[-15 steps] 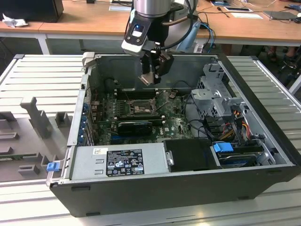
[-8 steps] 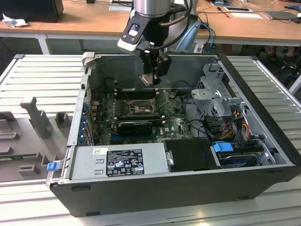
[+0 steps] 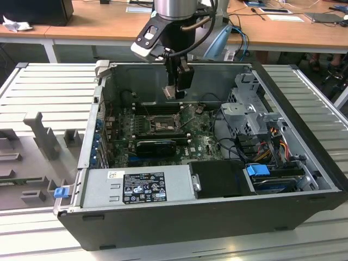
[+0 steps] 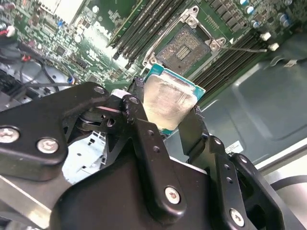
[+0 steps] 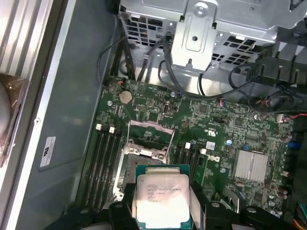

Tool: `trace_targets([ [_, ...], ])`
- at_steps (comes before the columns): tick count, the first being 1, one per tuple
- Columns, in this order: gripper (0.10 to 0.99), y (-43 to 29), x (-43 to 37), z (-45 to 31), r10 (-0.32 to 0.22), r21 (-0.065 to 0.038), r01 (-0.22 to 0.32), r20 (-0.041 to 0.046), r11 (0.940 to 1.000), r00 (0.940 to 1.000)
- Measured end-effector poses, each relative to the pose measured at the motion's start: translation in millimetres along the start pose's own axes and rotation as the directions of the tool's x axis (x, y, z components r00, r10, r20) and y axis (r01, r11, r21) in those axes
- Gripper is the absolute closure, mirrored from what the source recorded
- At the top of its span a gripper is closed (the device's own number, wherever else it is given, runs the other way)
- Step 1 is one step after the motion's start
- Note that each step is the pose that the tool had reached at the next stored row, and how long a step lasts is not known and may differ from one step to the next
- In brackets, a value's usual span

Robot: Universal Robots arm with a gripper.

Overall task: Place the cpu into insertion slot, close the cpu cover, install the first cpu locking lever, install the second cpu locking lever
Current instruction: 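Place the cpu into insertion slot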

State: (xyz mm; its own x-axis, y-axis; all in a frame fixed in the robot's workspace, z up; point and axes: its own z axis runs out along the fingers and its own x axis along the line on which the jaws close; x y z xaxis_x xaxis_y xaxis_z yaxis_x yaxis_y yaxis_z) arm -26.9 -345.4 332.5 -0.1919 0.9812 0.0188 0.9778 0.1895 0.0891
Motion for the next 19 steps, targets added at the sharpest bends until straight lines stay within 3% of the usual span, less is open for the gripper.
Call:
trace_targets([
  [5,0.557,0.0,0.0,0.2,0.08,-0.002,-0.08,0.0073,0.9968,0.9967],
  [8,0.557,-0.1,0.0,0.8,0.129,-0.003,-0.129,0.0116,0.9917,0.9916],
  [10,0.557,-0.9,0.2,1.6,0.136,-0.003,-0.136,0.0123,0.9907,0.9906],
  [14,0.557,-4.9,0.5,12.6,0.141,-0.004,-0.141,0.0127,0.9899,0.9899],
  [17,0.557,-5.7,0.4,19.3,0.197,-0.005,-0.197,0.0174,0.9803,0.9802],
  [19,0.557,-6.6,0.4,24.5,0.2,-0.005,-0.2,0.0178,0.9798,0.9797],
])
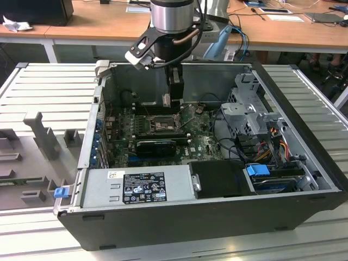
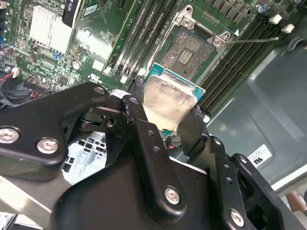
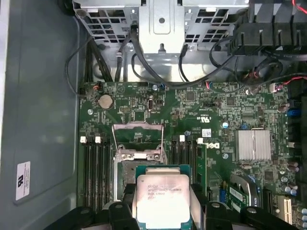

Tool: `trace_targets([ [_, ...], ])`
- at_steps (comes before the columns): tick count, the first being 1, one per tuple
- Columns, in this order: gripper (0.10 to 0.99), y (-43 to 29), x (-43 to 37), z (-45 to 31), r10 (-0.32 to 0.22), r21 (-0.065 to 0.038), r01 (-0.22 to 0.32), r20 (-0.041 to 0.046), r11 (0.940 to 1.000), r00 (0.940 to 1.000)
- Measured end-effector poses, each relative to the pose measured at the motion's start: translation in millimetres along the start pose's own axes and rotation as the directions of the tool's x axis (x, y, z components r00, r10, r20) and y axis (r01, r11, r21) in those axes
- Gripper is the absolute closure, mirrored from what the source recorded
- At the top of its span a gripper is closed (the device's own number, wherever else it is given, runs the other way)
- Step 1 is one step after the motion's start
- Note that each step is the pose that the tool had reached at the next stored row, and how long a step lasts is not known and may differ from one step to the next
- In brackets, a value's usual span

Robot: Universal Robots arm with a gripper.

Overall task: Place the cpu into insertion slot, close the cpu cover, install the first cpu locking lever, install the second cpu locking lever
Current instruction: 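Place the cpu into insertion slot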

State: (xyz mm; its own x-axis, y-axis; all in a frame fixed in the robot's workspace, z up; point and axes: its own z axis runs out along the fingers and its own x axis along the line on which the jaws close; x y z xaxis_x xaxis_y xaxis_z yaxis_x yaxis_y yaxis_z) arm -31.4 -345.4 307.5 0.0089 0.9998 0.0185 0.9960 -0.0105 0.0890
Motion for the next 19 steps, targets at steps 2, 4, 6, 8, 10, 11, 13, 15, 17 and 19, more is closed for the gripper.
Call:
trace_targets([
  [2,0.557,-0.3,-0.1,2.7,0.0,0.0,0.0,0.0,1.0,1.0],
  [4,0.557,-1.0,-0.1,6.0,0.0,0.0,0.0,-0.0001,1.0,1.0],
  [6,0.557,-1.2,-0.2,8.7,0.0,0.0,0.0,-0.0001,1.0,1.0],
  [8,0.557,-1.6,-0.2,11.6,0.0,0.0,0.0,-0.0015,1.0,1.0],
  [10,0.557,-3.0,-0.3,16.5,0.0,0.0,0.0,-0.0014,1.0,1.0],
  [11,0.557,-3.7,-0.4,18.8,0.0,0.0,0.0,-0.0014,1.0,1.0],
  [13,0.557,-5.6,-0.5,24.1,0.0,0.0,0.0,-0.0016,1.0,1.0],
  [15,0.557,-9.8,-0.6,28.5,-0.011,0.0,0.011,-0.0045,0.9999,0.9999],
  [17,0.557,-11.1,-0.7,31.7,-0.021,0.0,0.021,-0.007,0.9998,0.9997],
  [19,0.557,-11.6,-0.7,34.9,-0.023,0.0,0.023,-0.0077,0.9997,0.9997],
])
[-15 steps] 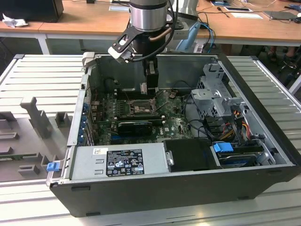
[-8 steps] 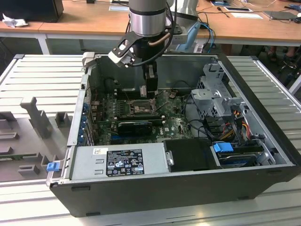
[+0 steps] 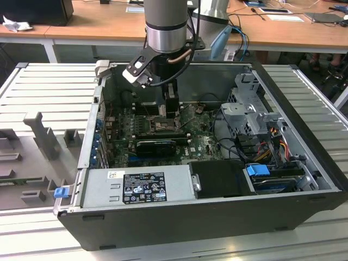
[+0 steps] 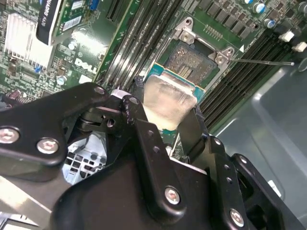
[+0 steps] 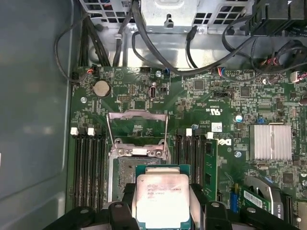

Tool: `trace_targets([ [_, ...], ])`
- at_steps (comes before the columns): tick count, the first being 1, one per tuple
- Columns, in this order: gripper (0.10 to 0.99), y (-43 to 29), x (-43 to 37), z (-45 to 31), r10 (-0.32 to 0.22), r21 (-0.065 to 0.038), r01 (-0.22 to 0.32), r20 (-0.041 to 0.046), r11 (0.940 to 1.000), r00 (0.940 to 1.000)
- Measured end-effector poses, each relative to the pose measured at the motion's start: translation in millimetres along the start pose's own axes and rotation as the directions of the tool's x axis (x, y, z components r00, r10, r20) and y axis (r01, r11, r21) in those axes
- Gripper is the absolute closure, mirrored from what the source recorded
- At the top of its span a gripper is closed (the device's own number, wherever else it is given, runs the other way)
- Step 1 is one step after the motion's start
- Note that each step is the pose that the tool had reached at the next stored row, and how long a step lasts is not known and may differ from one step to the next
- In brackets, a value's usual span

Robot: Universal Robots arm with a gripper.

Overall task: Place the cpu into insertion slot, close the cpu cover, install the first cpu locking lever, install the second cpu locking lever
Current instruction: 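Place the cpu into insertion slot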

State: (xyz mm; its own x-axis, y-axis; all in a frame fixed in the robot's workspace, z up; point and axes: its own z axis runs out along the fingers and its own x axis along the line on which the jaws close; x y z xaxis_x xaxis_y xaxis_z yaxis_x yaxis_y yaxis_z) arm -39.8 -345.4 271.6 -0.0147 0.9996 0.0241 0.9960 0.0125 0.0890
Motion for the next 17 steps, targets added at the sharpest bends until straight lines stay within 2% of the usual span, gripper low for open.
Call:
trace_targets([
  [10,0.557,-1.9,-0.1,5.2,0.0,0.0,0.0,-0.0001,1.0,1.0],
  [17,0.557,-3.4,-0.3,16.1,0.0,0.0,0.0,0.0,1.0,1.0],
])
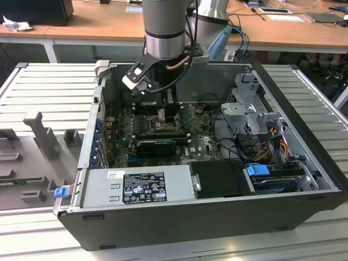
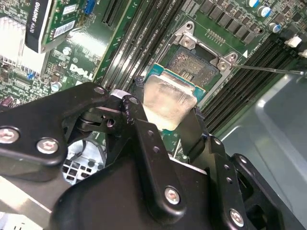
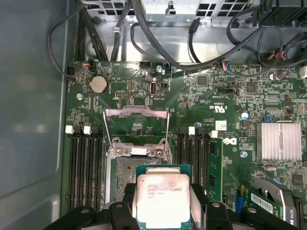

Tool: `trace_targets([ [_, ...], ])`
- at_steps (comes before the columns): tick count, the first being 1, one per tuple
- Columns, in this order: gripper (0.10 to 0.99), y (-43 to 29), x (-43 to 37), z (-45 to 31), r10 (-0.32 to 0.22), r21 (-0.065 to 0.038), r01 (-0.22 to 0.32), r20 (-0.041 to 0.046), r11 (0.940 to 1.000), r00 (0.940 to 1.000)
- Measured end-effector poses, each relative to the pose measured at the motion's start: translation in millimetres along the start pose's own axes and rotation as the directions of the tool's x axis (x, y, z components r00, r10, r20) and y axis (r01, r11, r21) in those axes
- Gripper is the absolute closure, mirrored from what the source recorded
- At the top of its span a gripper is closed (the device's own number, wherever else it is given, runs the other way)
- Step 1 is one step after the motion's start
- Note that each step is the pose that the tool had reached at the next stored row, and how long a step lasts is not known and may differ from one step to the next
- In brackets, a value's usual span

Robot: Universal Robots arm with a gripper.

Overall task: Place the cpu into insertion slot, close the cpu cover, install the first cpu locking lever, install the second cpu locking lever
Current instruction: 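Place the cpu into insertion slot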

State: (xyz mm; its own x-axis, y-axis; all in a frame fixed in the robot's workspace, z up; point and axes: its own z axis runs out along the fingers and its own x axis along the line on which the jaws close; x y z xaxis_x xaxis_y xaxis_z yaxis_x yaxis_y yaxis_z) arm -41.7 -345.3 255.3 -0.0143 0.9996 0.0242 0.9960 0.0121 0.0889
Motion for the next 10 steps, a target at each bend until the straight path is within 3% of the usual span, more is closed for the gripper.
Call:
trace_targets([
  [4,0.557,-1.7,0.8,8.0,0.0,0.0,0.0,0.0,1.0,1.0],
  [10,0.557,-3.8,1.4,10.0,0.005,0.0,-0.005,0.0003,1.0,1.0],
])
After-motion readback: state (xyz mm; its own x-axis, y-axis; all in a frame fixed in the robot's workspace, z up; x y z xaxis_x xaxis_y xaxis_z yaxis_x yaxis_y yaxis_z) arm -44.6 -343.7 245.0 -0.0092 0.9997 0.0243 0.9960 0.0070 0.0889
